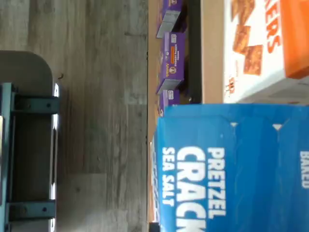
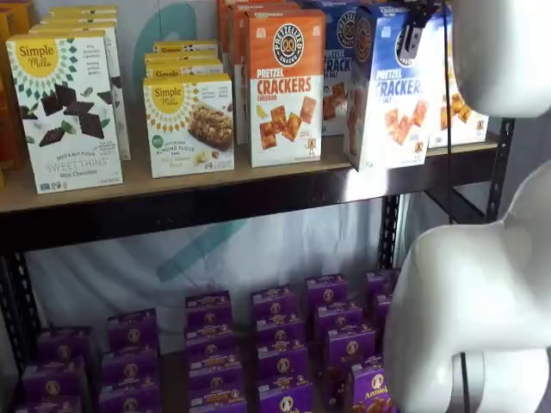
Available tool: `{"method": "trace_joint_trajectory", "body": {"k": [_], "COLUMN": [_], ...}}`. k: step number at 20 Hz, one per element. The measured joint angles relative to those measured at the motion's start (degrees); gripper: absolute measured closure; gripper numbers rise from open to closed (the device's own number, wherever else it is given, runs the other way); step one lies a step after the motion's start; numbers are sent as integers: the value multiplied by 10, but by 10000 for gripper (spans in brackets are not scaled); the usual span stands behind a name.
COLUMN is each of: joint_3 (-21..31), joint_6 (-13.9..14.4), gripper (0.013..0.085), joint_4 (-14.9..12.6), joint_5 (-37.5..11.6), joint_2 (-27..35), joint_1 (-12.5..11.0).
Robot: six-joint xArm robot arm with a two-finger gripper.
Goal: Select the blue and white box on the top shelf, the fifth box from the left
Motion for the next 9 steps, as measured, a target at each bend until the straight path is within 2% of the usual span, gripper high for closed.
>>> {"method": "trace_joint_trajectory", "body": {"k": [9], "joint_3": [71], "joint_6": [-30], "gripper": [410], "joint_4": [-22], "joint_5": [10], "joint_2": [-70], "joint_1": [-22]}}
